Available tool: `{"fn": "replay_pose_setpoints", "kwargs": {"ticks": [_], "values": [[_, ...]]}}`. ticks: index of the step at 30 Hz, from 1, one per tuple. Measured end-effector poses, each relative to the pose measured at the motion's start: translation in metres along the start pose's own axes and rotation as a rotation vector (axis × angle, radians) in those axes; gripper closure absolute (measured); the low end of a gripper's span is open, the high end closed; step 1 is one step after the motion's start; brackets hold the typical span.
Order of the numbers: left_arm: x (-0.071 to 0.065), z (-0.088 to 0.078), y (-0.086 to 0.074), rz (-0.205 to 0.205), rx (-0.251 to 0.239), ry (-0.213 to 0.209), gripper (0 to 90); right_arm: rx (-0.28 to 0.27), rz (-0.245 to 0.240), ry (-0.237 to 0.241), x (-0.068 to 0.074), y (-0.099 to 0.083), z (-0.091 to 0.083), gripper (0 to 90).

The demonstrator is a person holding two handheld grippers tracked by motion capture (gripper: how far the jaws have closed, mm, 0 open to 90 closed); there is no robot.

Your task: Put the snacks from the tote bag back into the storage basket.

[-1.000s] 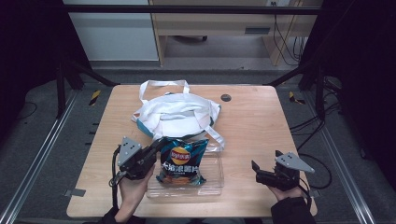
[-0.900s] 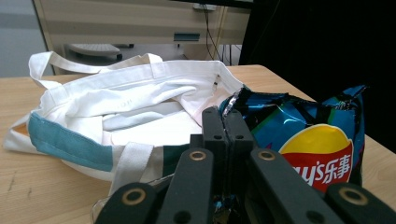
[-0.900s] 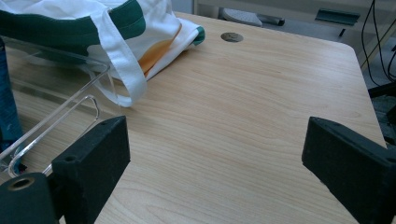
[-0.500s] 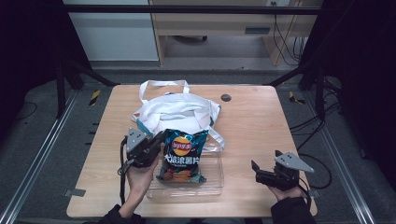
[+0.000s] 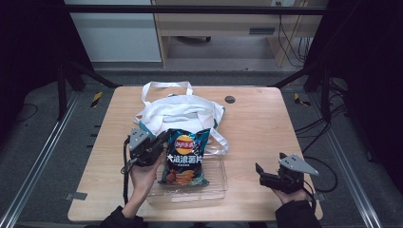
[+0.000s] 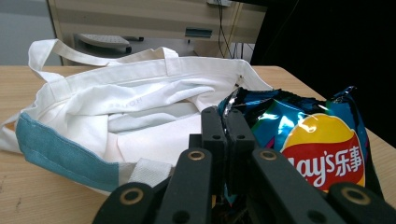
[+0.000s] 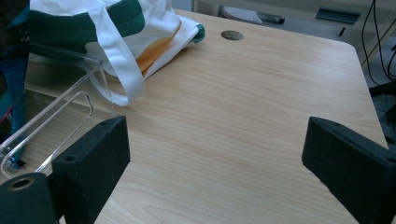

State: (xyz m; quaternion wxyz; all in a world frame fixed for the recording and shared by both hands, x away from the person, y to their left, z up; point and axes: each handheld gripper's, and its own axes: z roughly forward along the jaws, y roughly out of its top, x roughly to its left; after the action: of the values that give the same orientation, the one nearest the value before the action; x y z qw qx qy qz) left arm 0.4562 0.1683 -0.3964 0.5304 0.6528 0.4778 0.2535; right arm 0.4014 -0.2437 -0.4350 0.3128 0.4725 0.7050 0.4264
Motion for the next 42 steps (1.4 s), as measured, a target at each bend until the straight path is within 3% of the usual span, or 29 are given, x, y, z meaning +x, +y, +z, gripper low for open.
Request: {"fn": "replay_pose_setpoints", "kwargs": {"ticks": [4,7,9,11,15,17,23,30,32,42], "values": [[0.001,-0.002,0.001,0.0,-0.009,-0.012,86.0,-0.003,-0.003,0.0,0.0,0.0,0.0,8.0],[0.002,-0.004,0.002,0.014,-0.011,-0.028,75.4,-0.004,-0.006,-0.001,-0.001,0.0,0.0,8.0],[0.001,-0.005,0.002,0.048,-0.008,-0.031,65.0,-0.006,-0.007,-0.002,-0.001,0.0,0.0,8.0],[-0.001,-0.006,0.003,0.077,0.003,-0.065,59.4,-0.006,-0.005,-0.002,-0.001,0.0,-0.001,8.0],[-0.01,-0.01,0.004,0.156,0.019,-0.081,51.0,-0.01,-0.003,-0.003,-0.001,0.0,-0.002,8.0],[-0.013,-0.013,0.004,0.176,0.023,-0.084,48.5,-0.012,0.002,-0.002,-0.001,0.0,-0.003,8.0],[-0.011,-0.02,0.007,0.141,0.026,-0.111,44.6,-0.02,0.004,-0.001,-0.001,0.0,-0.005,7.9],[-0.007,-0.029,0.007,0.141,0.028,-0.13,41.9,-0.025,0.006,-0.002,-0.001,0.001,-0.007,8.0],[-0.005,-0.032,0.007,0.137,0.041,-0.115,41.7,-0.027,0.001,-0.003,-0.001,0.001,-0.007,8.0],[0.003,-0.049,0.007,0.133,0.032,-0.122,37.9,-0.035,0.007,-0.005,-0.002,0.001,-0.008,7.9]]}}
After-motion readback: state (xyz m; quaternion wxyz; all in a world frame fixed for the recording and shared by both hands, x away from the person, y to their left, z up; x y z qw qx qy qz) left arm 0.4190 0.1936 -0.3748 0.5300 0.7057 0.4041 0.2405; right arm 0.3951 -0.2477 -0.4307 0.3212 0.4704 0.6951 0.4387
